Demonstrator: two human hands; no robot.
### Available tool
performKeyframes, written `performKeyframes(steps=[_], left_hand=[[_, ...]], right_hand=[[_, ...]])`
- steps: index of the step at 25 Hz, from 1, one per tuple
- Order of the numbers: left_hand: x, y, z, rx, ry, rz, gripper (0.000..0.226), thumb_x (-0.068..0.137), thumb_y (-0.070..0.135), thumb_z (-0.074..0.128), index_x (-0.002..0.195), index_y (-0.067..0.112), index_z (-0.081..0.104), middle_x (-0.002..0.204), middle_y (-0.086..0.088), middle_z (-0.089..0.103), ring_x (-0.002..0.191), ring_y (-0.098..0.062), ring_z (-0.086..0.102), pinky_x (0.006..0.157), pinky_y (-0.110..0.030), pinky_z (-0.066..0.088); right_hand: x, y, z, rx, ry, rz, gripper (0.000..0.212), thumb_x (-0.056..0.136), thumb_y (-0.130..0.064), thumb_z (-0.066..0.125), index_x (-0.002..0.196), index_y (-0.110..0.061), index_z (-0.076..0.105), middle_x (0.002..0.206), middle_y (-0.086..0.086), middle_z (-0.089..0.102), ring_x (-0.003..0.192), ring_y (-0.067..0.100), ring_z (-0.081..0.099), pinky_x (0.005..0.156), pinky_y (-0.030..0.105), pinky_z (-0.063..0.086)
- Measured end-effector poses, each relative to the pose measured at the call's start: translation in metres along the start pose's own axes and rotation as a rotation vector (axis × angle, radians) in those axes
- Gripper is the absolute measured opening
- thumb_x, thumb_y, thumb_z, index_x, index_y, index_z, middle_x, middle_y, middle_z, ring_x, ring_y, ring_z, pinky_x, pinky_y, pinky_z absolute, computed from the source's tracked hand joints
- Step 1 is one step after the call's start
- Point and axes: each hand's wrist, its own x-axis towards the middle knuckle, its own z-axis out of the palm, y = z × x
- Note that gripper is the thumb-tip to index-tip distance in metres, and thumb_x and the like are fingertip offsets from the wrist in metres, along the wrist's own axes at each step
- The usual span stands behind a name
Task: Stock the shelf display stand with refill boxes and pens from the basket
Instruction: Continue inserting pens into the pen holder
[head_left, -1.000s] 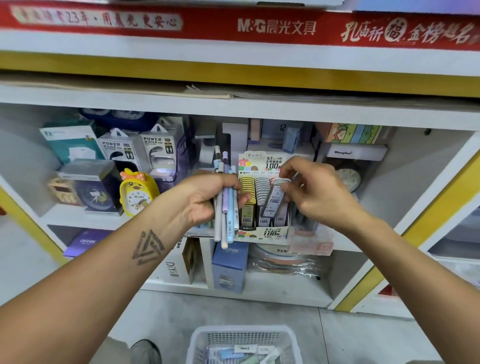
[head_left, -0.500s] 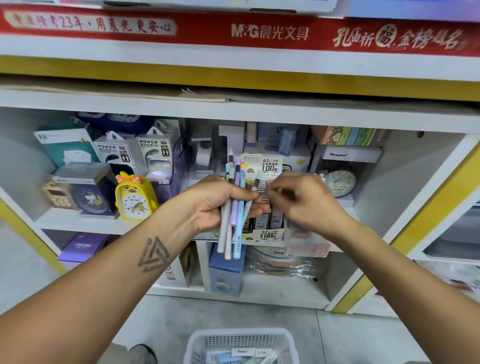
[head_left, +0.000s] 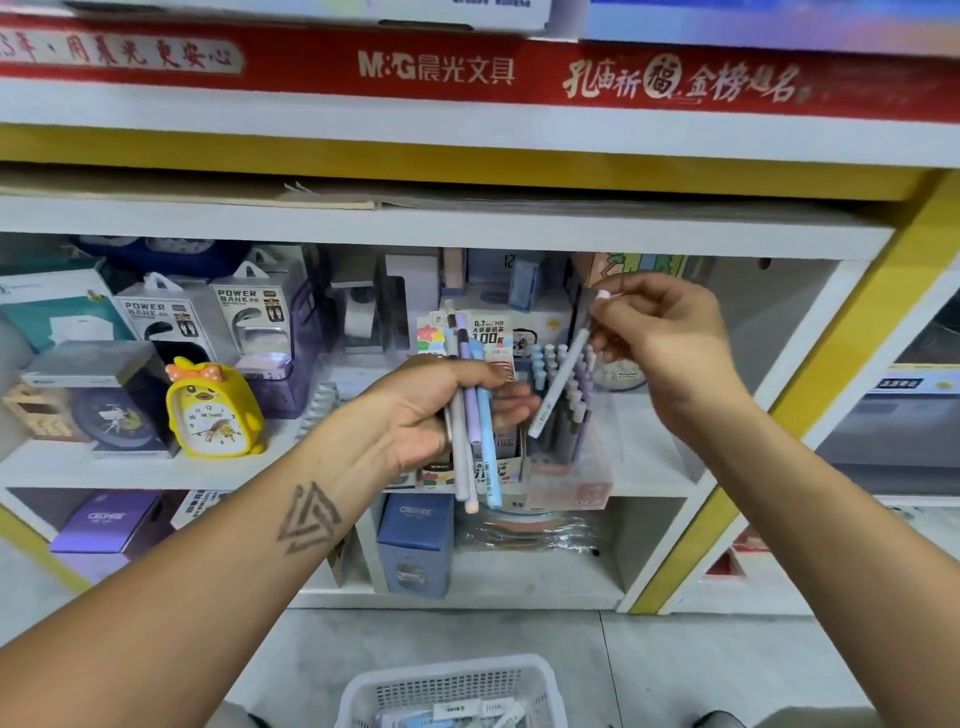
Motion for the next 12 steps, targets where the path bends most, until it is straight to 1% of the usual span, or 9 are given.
performKeyframes(steps=[2,4,5,7,9,11,12], left_hand=[[0.005,-0.001,0.001,0.067,0.054,0.010,0.008,0.085,-0.010,0.059,0.092,-0.010,0.063,0.084,-0.026,0.072,0.067,-0.029,0.073,0.052,-0.027,0.058],[0.009,-0.002,0.002,0.108,0.080,0.011,0.004,0.084,-0.008,0.063,0.089,-0.008,0.064,0.076,-0.021,0.070,0.058,-0.021,0.068,0.047,-0.023,0.053],[0.010,-0.002,0.003,0.117,0.079,0.006,0.003,0.084,-0.007,0.064,0.087,-0.006,0.065,0.073,-0.018,0.069,0.055,-0.018,0.065,0.045,-0.021,0.051],[0.012,-0.004,0.005,0.124,0.070,-0.006,0.000,0.085,-0.005,0.065,0.085,-0.004,0.065,0.070,-0.015,0.068,0.051,-0.015,0.061,0.044,-0.019,0.050],[0.013,-0.005,0.006,0.118,0.076,-0.009,0.002,0.086,-0.002,0.065,0.085,-0.003,0.065,0.069,-0.015,0.067,0.050,-0.015,0.061,0.044,-0.020,0.050],[0.014,-0.006,0.007,0.099,0.085,-0.009,0.002,0.087,-0.002,0.064,0.087,-0.003,0.063,0.069,-0.017,0.067,0.050,-0.017,0.061,0.044,-0.020,0.051],[0.013,-0.006,0.008,0.089,0.082,-0.011,0.002,0.088,-0.002,0.063,0.089,-0.003,0.062,0.071,-0.018,0.067,0.050,-0.018,0.061,0.045,-0.020,0.051]], right_hand=[[0.001,0.001,-0.012,-0.166,-0.014,-0.117,0.018,0.088,0.006,0.065,0.094,-0.011,0.067,0.068,0.016,0.059,0.056,0.020,0.055,0.055,0.028,0.049],[-0.003,0.005,-0.018,-0.327,-0.078,-0.206,0.020,0.089,0.001,0.066,0.096,-0.018,0.066,0.074,0.015,0.059,0.065,0.022,0.054,0.064,0.032,0.050],[-0.005,0.008,-0.020,-0.431,-0.113,-0.257,0.019,0.089,-0.003,0.068,0.098,-0.019,0.066,0.077,0.011,0.062,0.068,0.020,0.057,0.068,0.033,0.052],[-0.010,0.013,-0.021,-0.669,-0.177,-0.363,0.016,0.090,-0.013,0.070,0.104,-0.020,0.067,0.081,-0.002,0.067,0.074,0.013,0.063,0.073,0.032,0.056],[-0.013,0.018,-0.020,-0.812,-0.227,-0.426,0.017,0.091,-0.020,0.069,0.107,-0.021,0.066,0.085,-0.008,0.069,0.076,0.011,0.065,0.074,0.036,0.057],[-0.015,0.023,-0.019,-0.875,-0.277,-0.454,0.018,0.092,-0.022,0.068,0.109,-0.022,0.066,0.085,-0.006,0.070,0.077,0.016,0.066,0.072,0.038,0.056],[-0.016,0.026,-0.019,-0.906,-0.302,-0.457,0.018,0.092,-0.024,0.068,0.109,-0.023,0.066,0.084,-0.007,0.069,0.076,0.016,0.065,0.070,0.036,0.054]])
